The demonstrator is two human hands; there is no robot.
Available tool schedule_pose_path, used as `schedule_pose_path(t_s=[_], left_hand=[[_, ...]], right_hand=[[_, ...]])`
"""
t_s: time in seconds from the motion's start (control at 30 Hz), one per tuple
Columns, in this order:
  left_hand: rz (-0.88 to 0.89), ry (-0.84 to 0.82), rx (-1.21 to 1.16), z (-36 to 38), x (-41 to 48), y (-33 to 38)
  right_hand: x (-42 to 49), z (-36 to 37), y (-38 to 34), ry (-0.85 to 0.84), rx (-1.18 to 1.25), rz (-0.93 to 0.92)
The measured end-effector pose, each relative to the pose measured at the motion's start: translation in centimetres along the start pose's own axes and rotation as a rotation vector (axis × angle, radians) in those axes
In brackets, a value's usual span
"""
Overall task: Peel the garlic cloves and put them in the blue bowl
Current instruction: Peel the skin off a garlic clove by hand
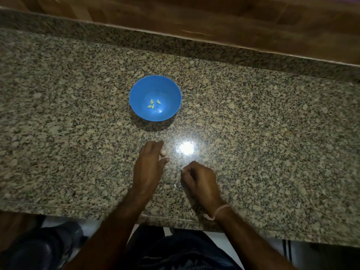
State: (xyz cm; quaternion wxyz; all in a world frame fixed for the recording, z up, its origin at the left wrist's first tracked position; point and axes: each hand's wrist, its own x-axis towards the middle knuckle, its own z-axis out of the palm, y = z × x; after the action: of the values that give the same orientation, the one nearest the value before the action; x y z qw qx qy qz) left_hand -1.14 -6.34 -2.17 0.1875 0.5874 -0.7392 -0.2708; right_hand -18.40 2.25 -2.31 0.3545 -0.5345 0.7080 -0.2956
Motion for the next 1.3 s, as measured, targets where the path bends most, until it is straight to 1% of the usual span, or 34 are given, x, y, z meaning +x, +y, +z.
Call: schedule_pose_path(t_s=[0.07,0.17,0.3,0.47,0.53,0.57,0.67,0.7,0.73,0.77,0.8,0.87,0.93,0.97,1.07,1.1,1.13,1.2,1.23,1.3], left_hand=[[-0.058,0.058,-0.007,0.1,-2.0,-0.1],[-0.103,0.105,0.012,0.7,-5.2,-0.5],[-0.102,0.077,0.024,1.5,-6.7,-0.4],[-0.075,0.041,0.027,1.6,-6.8,-0.3],[-0.06,0.035,0.047,1.5,-6.6,-0.2],[-0.045,0.031,0.055,1.5,-6.6,-0.2],[-0.036,0.025,0.027,1.6,-6.6,-0.3],[-0.046,0.023,-0.008,1.6,-6.6,-0.2],[-0.064,0.024,-0.065,1.7,-6.5,-0.1],[-0.1,0.026,-0.142,1.8,-6.4,0.3],[-0.153,0.022,-0.234,1.8,-6.2,0.7],[-0.281,0.007,-0.399,1.6,-5.9,1.7],[-0.35,0.003,-0.488,1.7,-5.8,1.8],[-0.361,-0.002,-0.508,1.8,-5.9,1.8],[-0.375,-0.012,-0.526,2.0,-6.3,2.1],[-0.373,-0.006,-0.515,2.0,-6.4,2.3],[-0.368,0.01,-0.497,1.9,-6.5,2.6],[-0.352,0.055,-0.448,1.8,-6.6,3.2],[-0.336,0.071,-0.424,1.8,-6.5,3.3],[-0.274,0.083,-0.363,1.4,-6.3,3.6]], right_hand=[[-0.1,0.4,0.0,-0.038,-0.2,-0.114],[0.0,0.6,0.0,-0.046,-0.335,-0.174],[0.2,0.6,-0.6,-0.043,-0.45,-0.238],[0.4,1.1,-1.5,-0.089,-0.645,-0.322],[0.5,1.4,-1.5,-0.071,-0.691,-0.337],[0.5,1.4,-1.7,-0.074,-0.695,-0.313],[0.7,1.2,-2.0,-0.114,-0.626,-0.189],[0.7,1.1,-2.1,-0.111,-0.572,-0.151],[0.8,1.0,-2.0,-0.101,-0.462,-0.091],[1.0,0.8,-1.8,-0.097,-0.269,0.002],[1.1,0.6,-1.8,-0.11,-0.021,0.108],[0.6,0.3,-1.9,-0.128,0.392,0.296],[-0.2,0.2,-2.6,-0.141,0.644,0.424],[-0.7,0.2,-2.8,-0.136,0.694,0.468],[-1.1,0.1,-2.8,-0.101,0.735,0.481],[-1.2,0.0,-2.7,-0.085,0.686,0.44],[-1.2,-0.1,-2.7,-0.064,0.581,0.364],[-1.5,0.0,-2.8,-0.047,0.31,0.187],[-1.6,0.1,-3.0,-0.055,0.238,0.138],[-1.6,0.2,-3.4,-0.087,0.225,0.135]])
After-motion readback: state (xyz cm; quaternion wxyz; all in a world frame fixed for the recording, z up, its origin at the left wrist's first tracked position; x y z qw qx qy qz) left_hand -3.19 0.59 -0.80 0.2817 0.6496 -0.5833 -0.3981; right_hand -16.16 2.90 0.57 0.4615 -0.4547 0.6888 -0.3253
